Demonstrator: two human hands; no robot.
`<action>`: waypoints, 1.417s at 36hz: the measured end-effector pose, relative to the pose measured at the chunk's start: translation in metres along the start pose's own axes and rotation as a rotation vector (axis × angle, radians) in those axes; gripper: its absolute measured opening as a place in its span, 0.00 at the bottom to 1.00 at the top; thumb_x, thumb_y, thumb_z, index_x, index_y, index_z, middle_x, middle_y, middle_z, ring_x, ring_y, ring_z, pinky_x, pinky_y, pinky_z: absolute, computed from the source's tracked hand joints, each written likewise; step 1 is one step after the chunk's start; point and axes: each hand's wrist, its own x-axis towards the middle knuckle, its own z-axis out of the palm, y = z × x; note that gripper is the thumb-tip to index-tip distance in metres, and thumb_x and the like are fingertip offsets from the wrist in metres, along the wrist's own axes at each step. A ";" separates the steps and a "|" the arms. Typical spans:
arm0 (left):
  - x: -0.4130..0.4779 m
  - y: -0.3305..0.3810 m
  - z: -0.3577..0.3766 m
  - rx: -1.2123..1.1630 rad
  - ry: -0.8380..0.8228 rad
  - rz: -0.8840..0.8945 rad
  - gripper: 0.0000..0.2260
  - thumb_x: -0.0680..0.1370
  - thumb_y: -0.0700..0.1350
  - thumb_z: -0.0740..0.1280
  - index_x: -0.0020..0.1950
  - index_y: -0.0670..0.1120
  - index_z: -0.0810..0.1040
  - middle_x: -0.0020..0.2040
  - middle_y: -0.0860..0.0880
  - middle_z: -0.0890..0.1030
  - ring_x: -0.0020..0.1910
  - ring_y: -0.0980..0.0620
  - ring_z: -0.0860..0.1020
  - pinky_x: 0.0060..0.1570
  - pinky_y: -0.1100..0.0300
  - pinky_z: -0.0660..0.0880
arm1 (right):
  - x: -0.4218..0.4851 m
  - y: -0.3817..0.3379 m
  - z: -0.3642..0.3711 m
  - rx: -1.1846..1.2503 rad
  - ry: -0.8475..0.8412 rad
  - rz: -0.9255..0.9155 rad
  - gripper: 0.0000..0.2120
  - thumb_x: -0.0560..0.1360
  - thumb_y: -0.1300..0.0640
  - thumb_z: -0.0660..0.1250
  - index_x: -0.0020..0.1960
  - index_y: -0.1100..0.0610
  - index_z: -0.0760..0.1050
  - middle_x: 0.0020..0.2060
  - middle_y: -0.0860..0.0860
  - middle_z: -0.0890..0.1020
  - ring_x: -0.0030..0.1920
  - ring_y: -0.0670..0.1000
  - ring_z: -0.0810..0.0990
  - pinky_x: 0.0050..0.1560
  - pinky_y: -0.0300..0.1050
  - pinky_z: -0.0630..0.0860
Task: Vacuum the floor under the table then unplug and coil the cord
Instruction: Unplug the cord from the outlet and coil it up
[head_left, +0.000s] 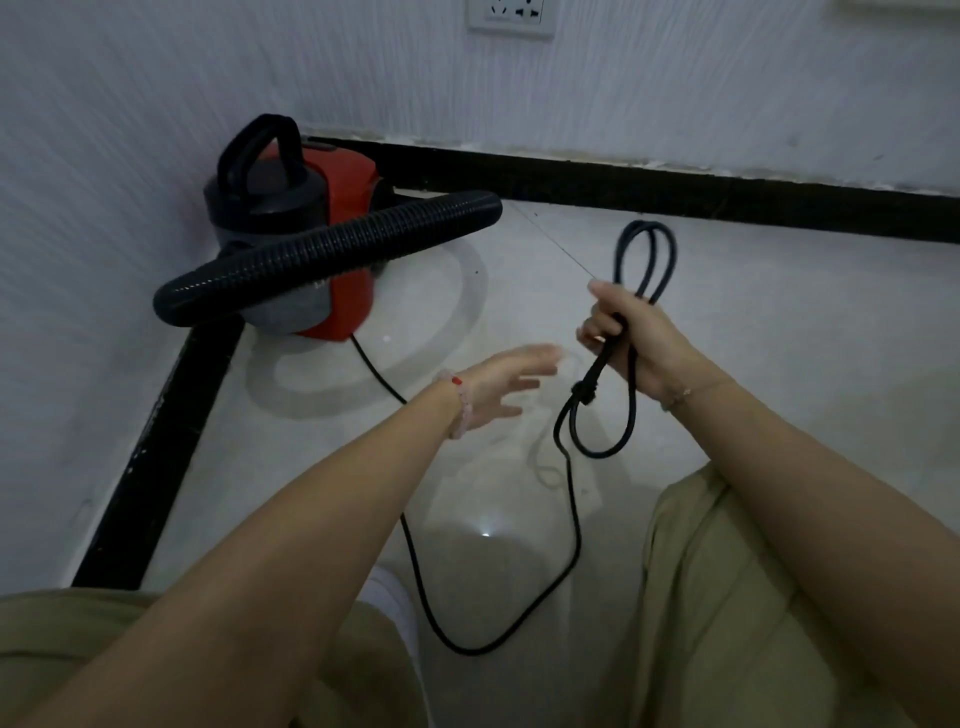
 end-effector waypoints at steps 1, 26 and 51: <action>-0.001 -0.006 0.002 0.046 -0.062 -0.035 0.25 0.77 0.54 0.64 0.73 0.54 0.63 0.72 0.53 0.67 0.73 0.52 0.62 0.71 0.48 0.58 | 0.000 -0.005 -0.003 0.107 -0.006 0.002 0.20 0.78 0.58 0.63 0.28 0.52 0.64 0.19 0.46 0.62 0.22 0.45 0.63 0.31 0.35 0.71; -0.009 -0.019 -0.039 0.536 0.379 0.140 0.04 0.77 0.43 0.67 0.42 0.45 0.75 0.37 0.44 0.78 0.42 0.47 0.78 0.49 0.51 0.78 | 0.002 -0.003 -0.021 -0.518 -0.089 0.356 0.10 0.76 0.51 0.66 0.43 0.57 0.70 0.28 0.48 0.68 0.19 0.41 0.56 0.16 0.32 0.54; -0.025 0.037 0.002 -0.183 0.312 0.215 0.09 0.75 0.32 0.61 0.51 0.42 0.75 0.56 0.42 0.82 0.56 0.48 0.81 0.54 0.52 0.80 | 0.002 0.033 0.010 -0.723 0.039 0.015 0.05 0.72 0.64 0.64 0.46 0.56 0.74 0.30 0.49 0.66 0.28 0.47 0.62 0.25 0.38 0.60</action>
